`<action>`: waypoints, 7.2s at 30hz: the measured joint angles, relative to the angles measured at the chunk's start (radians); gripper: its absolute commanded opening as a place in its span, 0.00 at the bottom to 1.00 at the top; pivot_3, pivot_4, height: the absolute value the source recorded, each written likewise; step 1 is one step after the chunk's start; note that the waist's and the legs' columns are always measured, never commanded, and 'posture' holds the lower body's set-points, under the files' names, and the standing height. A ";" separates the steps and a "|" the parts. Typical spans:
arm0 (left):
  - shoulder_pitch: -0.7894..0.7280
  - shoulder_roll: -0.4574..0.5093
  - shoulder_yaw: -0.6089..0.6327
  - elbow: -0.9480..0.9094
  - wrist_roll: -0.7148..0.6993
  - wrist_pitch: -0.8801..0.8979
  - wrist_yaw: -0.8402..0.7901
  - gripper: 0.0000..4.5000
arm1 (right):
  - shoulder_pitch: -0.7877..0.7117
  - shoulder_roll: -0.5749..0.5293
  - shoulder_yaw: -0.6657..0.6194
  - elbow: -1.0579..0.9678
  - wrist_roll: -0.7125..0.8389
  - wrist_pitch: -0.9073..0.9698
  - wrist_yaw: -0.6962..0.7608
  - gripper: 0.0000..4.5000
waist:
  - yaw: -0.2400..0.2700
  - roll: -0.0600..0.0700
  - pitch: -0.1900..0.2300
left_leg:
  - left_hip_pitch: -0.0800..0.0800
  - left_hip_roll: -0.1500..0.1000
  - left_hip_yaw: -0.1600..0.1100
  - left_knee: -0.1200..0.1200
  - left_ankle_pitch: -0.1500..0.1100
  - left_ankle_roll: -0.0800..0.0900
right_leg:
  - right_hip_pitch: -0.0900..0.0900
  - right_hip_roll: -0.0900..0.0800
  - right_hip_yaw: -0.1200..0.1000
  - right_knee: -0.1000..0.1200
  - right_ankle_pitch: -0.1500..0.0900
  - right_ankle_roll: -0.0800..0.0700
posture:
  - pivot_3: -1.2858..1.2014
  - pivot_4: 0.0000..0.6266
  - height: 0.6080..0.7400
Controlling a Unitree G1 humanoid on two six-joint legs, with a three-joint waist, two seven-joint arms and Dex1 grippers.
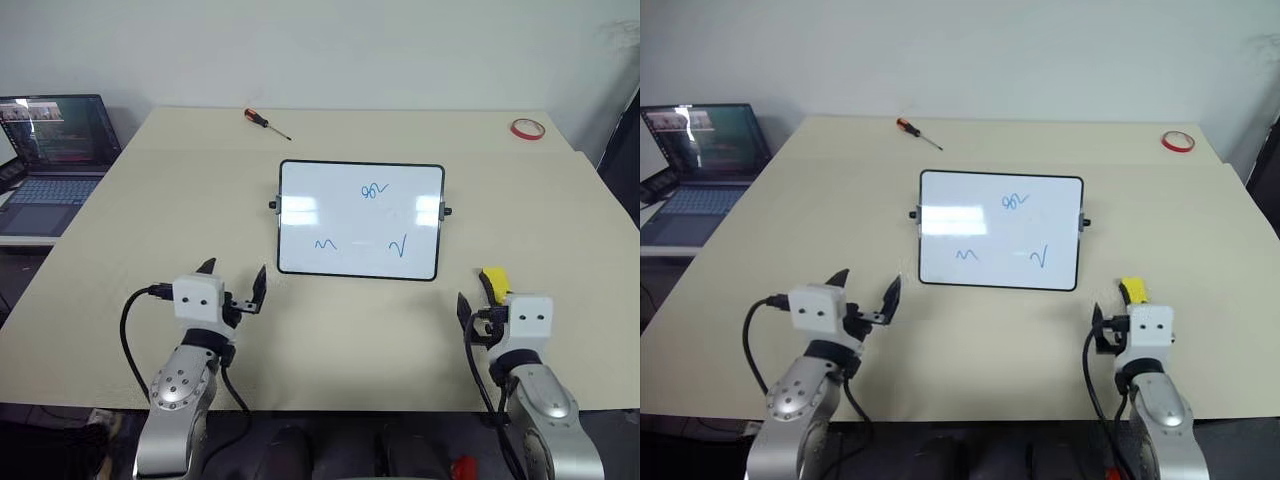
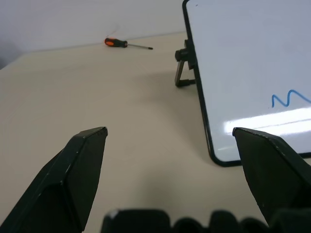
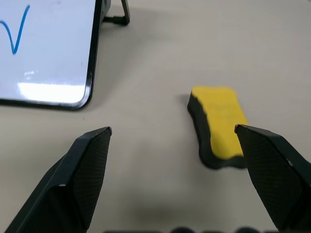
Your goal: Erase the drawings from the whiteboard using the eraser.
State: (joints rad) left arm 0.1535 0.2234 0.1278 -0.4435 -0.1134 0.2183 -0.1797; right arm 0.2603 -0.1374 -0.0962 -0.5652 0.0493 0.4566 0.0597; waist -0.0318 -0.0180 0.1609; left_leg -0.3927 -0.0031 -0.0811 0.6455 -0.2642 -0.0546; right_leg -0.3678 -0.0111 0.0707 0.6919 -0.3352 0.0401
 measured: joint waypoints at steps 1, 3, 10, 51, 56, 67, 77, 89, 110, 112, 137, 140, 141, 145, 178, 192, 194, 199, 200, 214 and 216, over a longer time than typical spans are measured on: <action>0.000 0.004 0.002 0.000 -0.001 0.001 -0.003 1.00 | 0.000 0.000 0.000 0.000 0.000 0.000 0.000 0.99 | 0.000 0.000 0.000 | 0.000 0.000 0.000 0.000 0.000 0.000 | 0.000 0.000 0.000 0.000 0.000 0.000 | 0.52 0.24 1.00; 0.000 0.008 0.004 -0.001 -0.002 -0.003 -0.007 1.00 | -0.002 0.000 0.000 -0.001 0.000 0.000 0.000 0.99 | 0.000 0.000 0.000 | 0.000 0.000 0.000 0.000 0.000 0.000 | 0.000 0.000 0.000 0.000 0.000 0.000 | 0.52 0.24 1.00; 0.001 0.013 -0.005 -0.001 0.003 -0.024 -0.016 1.00 | -0.013 0.005 0.005 -0.001 0.000 0.001 -0.003 0.99 | 0.000 0.000 0.000 | 0.000 0.000 0.000 0.000 0.000 0.000 | 0.000 0.000 0.000 0.000 0.000 0.000 | 0.52 0.24 1.00; -0.541 0.245 -0.320 0.173 -0.323 0.200 -0.751 1.00 | -0.250 0.013 -0.191 0.096 0.126 0.233 -0.050 0.99 | -0.009 0.001 0.000 | 0.000 -0.001 0.001 0.000 0.000 0.000 | -0.001 0.005 0.000 0.002 0.000 0.000 | 0.52 0.24 1.00; -0.653 0.225 -0.376 0.313 -0.286 0.140 -0.849 1.00 | -0.285 -0.006 -0.197 0.163 0.142 0.250 -0.027 0.99 | -0.010 0.001 0.000 | 0.000 -0.001 0.001 0.000 0.000 0.000 | -0.001 0.005 0.000 0.003 0.000 0.000 | 0.52 0.24 1.00; -0.657 0.174 -0.429 0.365 -0.241 0.108 -0.892 1.00 | -0.316 -0.005 -0.185 0.219 0.150 0.234 -0.020 0.99 | -0.014 0.001 0.000 | -0.002 0.000 0.001 0.001 0.000 0.000 | -0.002 0.005 0.000 0.003 0.000 0.000 | 0.52 0.24 1.00; -0.646 0.180 -0.427 0.360 -0.228 0.099 -0.881 1.00 | -0.350 -0.011 -0.195 0.246 0.154 0.226 -0.021 0.99 | -0.014 0.001 0.000 | -0.002 0.000 0.001 0.001 0.000 0.000 | -0.002 0.005 0.000 0.003 0.000 0.000 | 0.52 0.24 1.00; -0.651 0.177 -0.427 0.365 -0.218 0.093 -0.881 1.00 | -0.350 -0.012 -0.198 0.266 0.162 0.225 -0.040 0.30 | -0.014 0.001 0.000 | -0.002 0.000 0.001 0.001 0.000 0.001 | -0.002 0.005 0.000 0.003 0.000 0.000 | 0.52 0.24 1.00; -0.661 0.171 -0.419 0.376 -0.203 0.071 -0.856 1.00 | -0.351 -0.011 -0.198 0.258 0.165 0.207 -0.069 0.29 | -0.014 0.001 0.000 | -0.002 0.000 0.001 0.001 0.000 0.001 | -0.003 0.005 0.000 0.003 0.000 0.000 | 0.52 0.24 1.00; -0.661 0.169 -0.407 0.378 -0.183 0.051 -0.822 1.00 | -0.359 -0.014 -0.197 0.251 0.166 0.203 -0.068 0.29 | -0.014 0.001 0.000 | -0.002 0.000 0.001 0.001 0.000 0.001 | -0.003 0.005 0.000 0.003 0.000 0.000 | 0.52 0.24 1.00; -0.530 0.036 -0.299 0.403 0.110 -0.076 -0.270 1.00 | -0.878 0.017 0.133 0.718 -0.030 -0.330 0.041 0.29 | -0.025 0.001 0.000 | -0.003 0.000 0.001 0.002 0.001 0.001 | -0.005 0.002 0.000 0.005 0.000 0.000 | 0.52 0.24 1.00; -0.531 0.046 -0.294 0.407 0.112 -0.077 -0.270 1.00 | -0.917 0.033 0.149 0.827 -0.038 -0.399 0.054 0.29 | -0.022 0.001 0.000 | -0.004 -0.001 0.001 0.002 0.001 0.001 | -0.005 -0.001 -0.001 0.004 0.000 0.000 | 0.52 0.24 1.00; -0.531 0.048 -0.292 0.410 0.112 -0.077 -0.269 1.00 | -0.926 0.037 0.154 0.856 -0.041 -0.416 0.059 0.29 | -0.023 0.001 0.000 | -0.004 -0.001 0.001 0.002 0.001 0.001 | -0.005 -0.001 -0.001 0.004 0.000 0.000 | 0.52 0.24 1.00; -0.524 0.047 -0.290 0.408 0.112 -0.076 -0.267 1.00 | -0.965 0.051 0.159 0.944 -0.060 -0.472 0.067 0.29 | -0.024 0.001 0.000 | -0.003 -0.001 0.001 0.002 0.001 0.001 | -0.005 -0.001 -0.001 0.005 0.000 0.000 | 0.52 0.24 1.00; -0.501 0.042 -0.290 0.368 0.111 -0.039 -0.269 1.00 | -0.984 0.030 0.238 0.965 -0.248 -0.324 -0.080 0.29 | -0.004 0.000 -0.002 | 0.002 -0.003 -0.001 0.003 0.002 0.001 | 0.000 -0.003 -0.002 0.007 0.000 0.000 | 0.52 0.24 1.00; -0.503 0.049 -0.290 0.363 0.111 -0.034 -0.268 1.00 | -0.916 0.060 0.312 0.913 -0.234 -0.334 0.093 0.29 | -0.032 0.000 -0.002 | 0.003 -0.002 0.000 0.002 0.002 0.001 | 0.000 -0.002 -0.001 0.007 0.000 0.000 | 0.52 0.24 1.00; -0.507 0.051 -0.290 0.364 0.111 -0.034 -0.269 1.00 | -0.912 0.056 0.319 0.910 -0.242 -0.334 0.100 0.29 | -0.033 0.000 -0.002 | 0.003 -0.002 0.000 0.002 0.002 0.001 | 0.000 -0.003 -0.001 0.007 0.000 0.000 | 0.52 0.24 1.00; -0.509 0.055 -0.289 0.369 0.111 -0.035 -0.269 1.00 | -0.909 0.046 0.310 0.896 -0.244 -0.313 0.073 0.29 | -0.025 0.000 -0.002 | 0.003 -0.002 0.000 0.002 0.002 0.001 | 0.000 -0.003 -0.001 0.007 0.000 0.000 | 0.52 0.24 1.00; -0.509 0.054 -0.289 0.369 0.111 -0.035 -0.270 1.00 | -0.909 0.046 0.303 0.893 -0.243 -0.303 0.063 0.29 | -0.025 0.000 -0.002 | 0.003 -0.002 0.000 0.002 0.002 0.001 | 0.000 -0.003 -0.002 0.007 0.000 0.000 | 0.52 0.24 1.00; -0.559 0.030 -0.298 0.416 0.111 -0.056 -0.309 1.00 | -0.870 0.012 0.205 0.804 -0.245 -0.170 -0.116 0.29 | 0.002 -0.001 -0.002 | 0.015 -0.005 -0.006 0.002 0.003 0.002 | 0.017 -0.004 -0.005 0.002 0.001 0.001 | 0.52 0.24 1.00; -0.560 0.019 -0.301 0.416 0.111 -0.059 -0.311 1.00 | -0.869 0.011 0.205 0.799 -0.244 -0.166 -0.118 0.29 | 0.001 -0.001 -0.002 | 0.015 -0.005 -0.006 0.002 0.003 0.002 | 0.017 -0.004 -0.005 0.002 0.001 0.001 | 0.52 0.24 1.00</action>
State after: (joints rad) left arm -0.4069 0.2420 -0.1729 -0.0274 -0.0024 0.1588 -0.4911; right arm -0.6082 -0.1268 0.1087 0.2333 -0.1952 0.2908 -0.0582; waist -0.0312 -0.0193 0.1586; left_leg -0.3776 -0.0081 -0.0873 0.6472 -0.2609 -0.0523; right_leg -0.3505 -0.0148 0.0659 0.6940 -0.3343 0.0414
